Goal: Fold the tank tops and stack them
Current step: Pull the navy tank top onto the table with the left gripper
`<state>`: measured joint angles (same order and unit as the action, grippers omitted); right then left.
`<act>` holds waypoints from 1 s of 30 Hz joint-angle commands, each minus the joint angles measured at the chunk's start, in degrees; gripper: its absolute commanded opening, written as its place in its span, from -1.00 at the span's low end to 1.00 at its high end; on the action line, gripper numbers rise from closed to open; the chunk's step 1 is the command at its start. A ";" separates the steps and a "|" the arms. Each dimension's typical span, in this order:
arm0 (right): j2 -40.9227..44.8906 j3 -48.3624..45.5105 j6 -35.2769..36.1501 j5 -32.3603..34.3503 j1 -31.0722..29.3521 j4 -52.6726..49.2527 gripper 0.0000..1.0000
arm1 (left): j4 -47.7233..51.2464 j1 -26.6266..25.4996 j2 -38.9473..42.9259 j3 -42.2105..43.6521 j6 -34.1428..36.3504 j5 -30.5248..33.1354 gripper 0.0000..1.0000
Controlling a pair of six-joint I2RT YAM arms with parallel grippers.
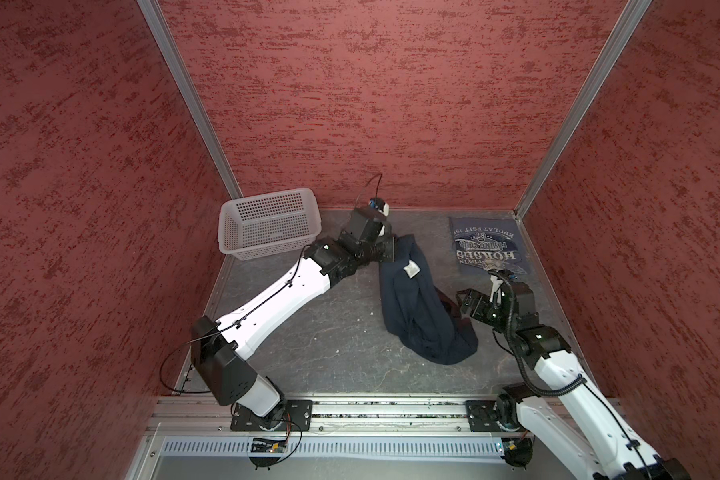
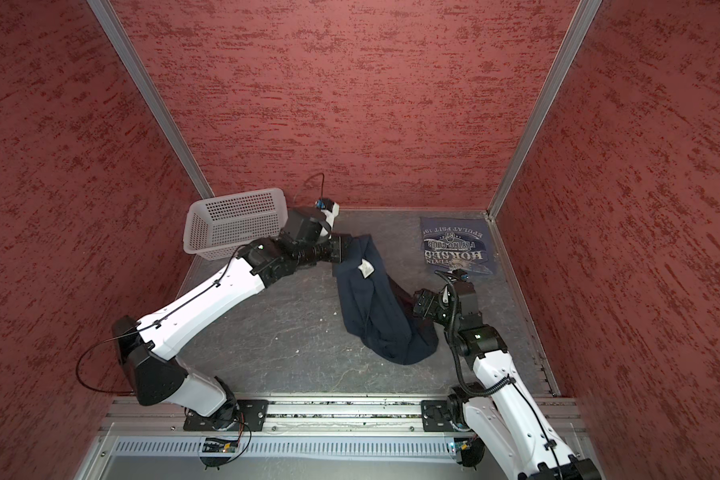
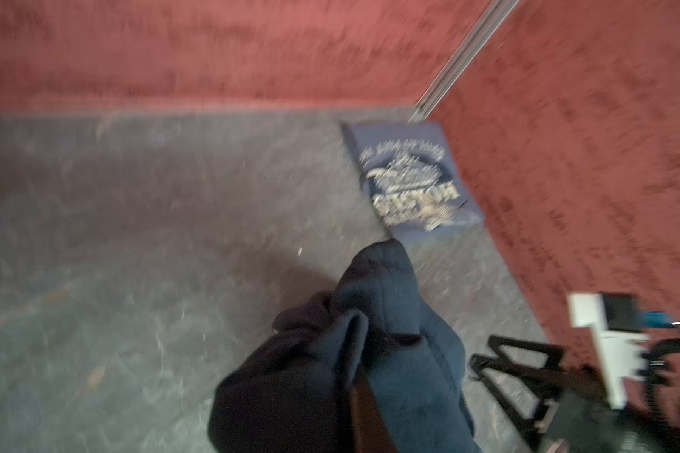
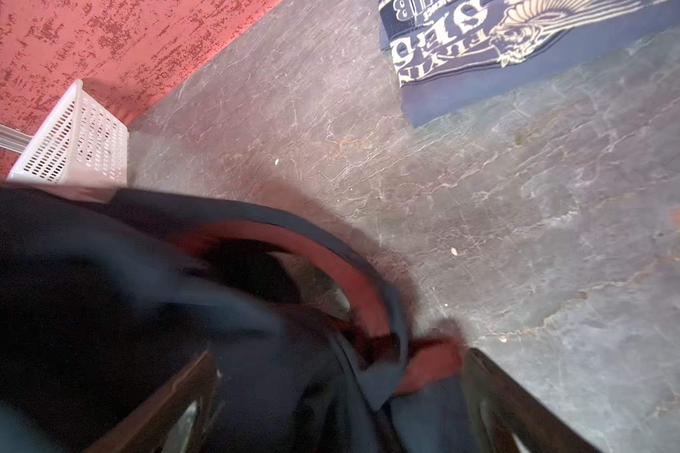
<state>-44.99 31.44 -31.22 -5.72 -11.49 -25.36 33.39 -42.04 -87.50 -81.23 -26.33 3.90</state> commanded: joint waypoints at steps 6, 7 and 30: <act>-5.88 2.13 0.21 -3.15 -0.33 1.02 0.94 | 7.66 1.71 6.82 16.26 -15.41 11.96 0.47; -6.42 2.01 0.07 -3.40 -0.45 1.02 0.93 | 8.53 0.35 8.03 17.57 -16.19 13.17 0.51; -3.52 -1.53 -2.87 1.71 -2.38 -0.21 0.86 | 6.13 -23.98 -26.82 -6.47 -20.92 7.70 0.56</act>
<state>-49.98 31.20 -32.84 -6.74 -13.43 -25.17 36.12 -67.22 -111.35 -83.96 -46.50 10.81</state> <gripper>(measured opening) 0.932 0.782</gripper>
